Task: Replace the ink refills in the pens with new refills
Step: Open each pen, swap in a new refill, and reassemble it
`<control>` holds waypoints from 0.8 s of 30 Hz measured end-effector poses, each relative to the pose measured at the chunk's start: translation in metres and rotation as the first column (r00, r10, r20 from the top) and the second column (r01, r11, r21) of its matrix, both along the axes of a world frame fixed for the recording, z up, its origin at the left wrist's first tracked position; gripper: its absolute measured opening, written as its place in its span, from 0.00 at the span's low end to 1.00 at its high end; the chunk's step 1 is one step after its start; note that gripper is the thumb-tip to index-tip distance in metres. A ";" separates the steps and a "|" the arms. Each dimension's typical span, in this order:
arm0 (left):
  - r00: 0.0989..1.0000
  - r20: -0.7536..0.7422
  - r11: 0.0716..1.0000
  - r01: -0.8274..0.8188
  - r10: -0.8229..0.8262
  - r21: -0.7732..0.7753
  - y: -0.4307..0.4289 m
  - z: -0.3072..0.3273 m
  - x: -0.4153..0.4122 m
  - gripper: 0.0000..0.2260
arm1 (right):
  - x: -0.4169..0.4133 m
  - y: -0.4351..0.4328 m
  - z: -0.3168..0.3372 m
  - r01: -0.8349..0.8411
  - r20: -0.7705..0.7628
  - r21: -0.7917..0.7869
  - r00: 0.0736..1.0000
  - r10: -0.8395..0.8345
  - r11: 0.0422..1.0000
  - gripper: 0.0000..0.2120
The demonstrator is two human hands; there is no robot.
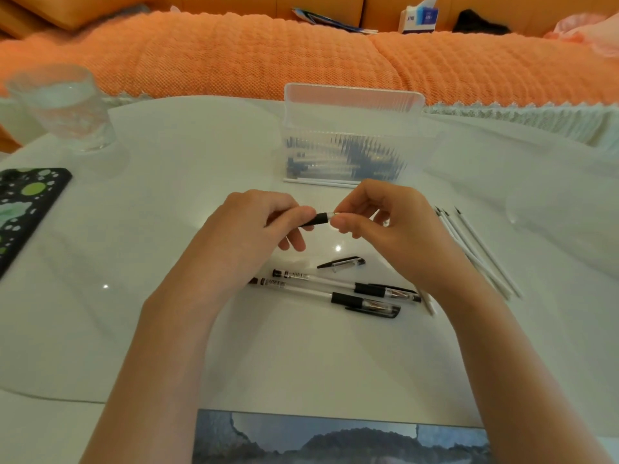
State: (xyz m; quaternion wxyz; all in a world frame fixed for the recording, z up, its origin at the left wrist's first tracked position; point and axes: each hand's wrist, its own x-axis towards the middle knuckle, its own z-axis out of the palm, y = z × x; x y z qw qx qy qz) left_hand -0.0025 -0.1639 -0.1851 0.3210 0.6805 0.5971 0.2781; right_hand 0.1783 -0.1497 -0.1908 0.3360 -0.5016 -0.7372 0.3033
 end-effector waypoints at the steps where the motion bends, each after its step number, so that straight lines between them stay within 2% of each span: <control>1: 1.000 0.014 1.000 -0.010 0.009 0.013 0.000 0.000 0.000 0.07 | 0.000 0.000 0.000 -0.003 0.004 -0.008 1.000 0.003 1.000 0.03; 3: 0.998 0.044 0.998 -0.051 0.049 0.036 0.000 0.002 0.000 0.02 | 0.000 0.000 0.000 -0.009 0.003 -0.019 1.000 0.009 1.000 0.04; 7: 0.999 0.004 0.993 -0.053 0.053 0.101 -0.001 0.002 0.002 0.09 | 0.000 0.000 0.001 -0.009 0.002 -0.011 1.000 0.009 1.000 0.04; 11: 0.999 0.026 0.999 -0.029 0.028 0.037 -0.001 0.001 0.002 0.11 | 0.001 0.000 0.001 0.010 0.012 0.006 1.000 -0.010 1.000 0.04; 13: 1.000 0.001 0.999 -0.026 0.026 0.038 0.000 0.000 0.000 0.08 | 0.001 0.000 0.000 0.008 0.027 0.000 1.000 -0.008 1.000 0.04; 15: 0.999 0.009 0.997 -0.048 0.048 0.064 0.000 0.002 0.000 0.01 | 0.001 0.000 0.000 0.001 0.037 -0.008 0.999 -0.001 1.000 0.04; 19: 0.997 -0.005 0.984 -0.069 0.071 0.163 -0.001 0.004 0.001 0.09 | 0.000 -0.001 0.002 -0.005 0.006 -0.012 1.000 0.005 1.000 0.05; 22: 0.999 0.013 0.994 -0.042 0.040 0.103 -0.002 0.003 0.001 0.13 | 0.000 0.000 0.001 0.005 0.011 -0.003 1.000 -0.005 1.000 0.05; 24: 0.999 0.004 0.998 -0.032 0.031 0.058 -0.001 0.002 0.000 0.11 | 0.002 0.000 0.001 0.016 0.014 -0.003 1.000 -0.015 1.000 0.05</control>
